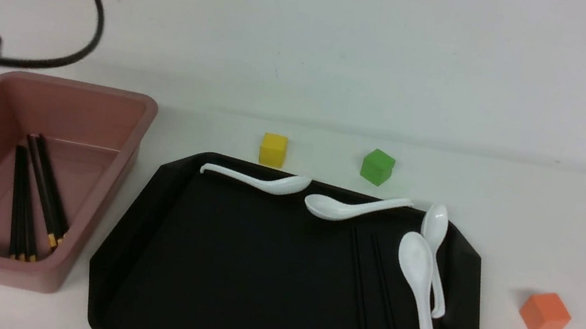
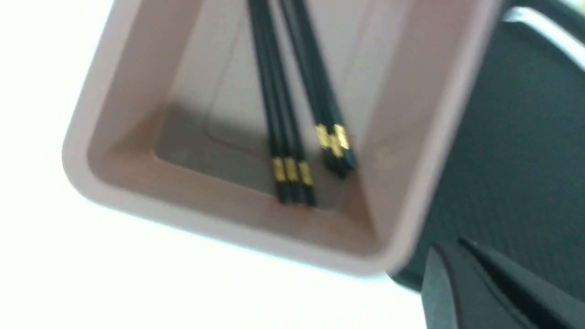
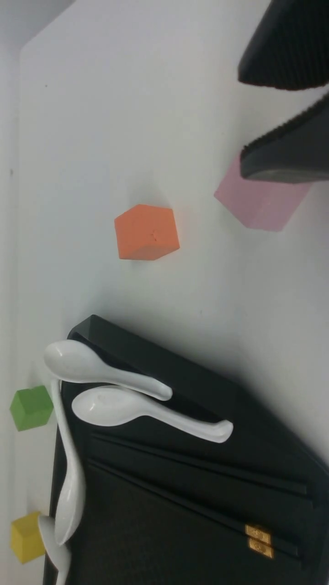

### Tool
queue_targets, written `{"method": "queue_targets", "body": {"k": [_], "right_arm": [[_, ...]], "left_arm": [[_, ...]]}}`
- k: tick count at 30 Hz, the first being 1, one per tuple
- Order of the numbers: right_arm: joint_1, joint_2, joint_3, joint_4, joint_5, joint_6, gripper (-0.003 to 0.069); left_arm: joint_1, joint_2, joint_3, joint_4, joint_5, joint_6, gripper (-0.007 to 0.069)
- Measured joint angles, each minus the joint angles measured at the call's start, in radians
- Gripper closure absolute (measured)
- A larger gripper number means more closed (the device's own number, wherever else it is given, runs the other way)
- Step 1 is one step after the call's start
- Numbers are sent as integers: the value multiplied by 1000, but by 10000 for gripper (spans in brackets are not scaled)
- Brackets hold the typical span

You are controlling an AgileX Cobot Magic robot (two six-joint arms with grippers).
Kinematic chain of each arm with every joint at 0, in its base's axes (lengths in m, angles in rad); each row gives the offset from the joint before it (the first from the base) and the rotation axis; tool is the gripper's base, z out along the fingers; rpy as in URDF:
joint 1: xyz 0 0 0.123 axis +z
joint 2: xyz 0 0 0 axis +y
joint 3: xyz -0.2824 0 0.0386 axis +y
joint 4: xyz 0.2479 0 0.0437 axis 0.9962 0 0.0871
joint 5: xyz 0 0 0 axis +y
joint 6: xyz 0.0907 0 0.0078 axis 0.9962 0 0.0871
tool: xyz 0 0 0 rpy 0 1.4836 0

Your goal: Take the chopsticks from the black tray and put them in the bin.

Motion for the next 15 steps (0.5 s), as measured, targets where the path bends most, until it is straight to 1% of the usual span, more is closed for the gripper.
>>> {"method": "queue_targets", "body": {"k": [4, 8, 12, 14, 15], "right_arm": [[0, 0, 0, 0, 0, 0, 419], [0, 0, 0, 0, 0, 0, 419], [0, 0, 0, 1, 0, 0, 419], [0, 0, 0, 0, 0, 0, 419], [0, 0, 0, 0, 0, 0, 419]], "left_arm": [[0, -194, 123, -49, -12, 55, 637], [0, -405, 273, -110, -57, 130, 637], [0, -624, 446, -191, -141, 235, 637], [0, -704, 510, -212, -184, 255, 637], [0, -765, 560, -232, -234, 266, 637]]}}
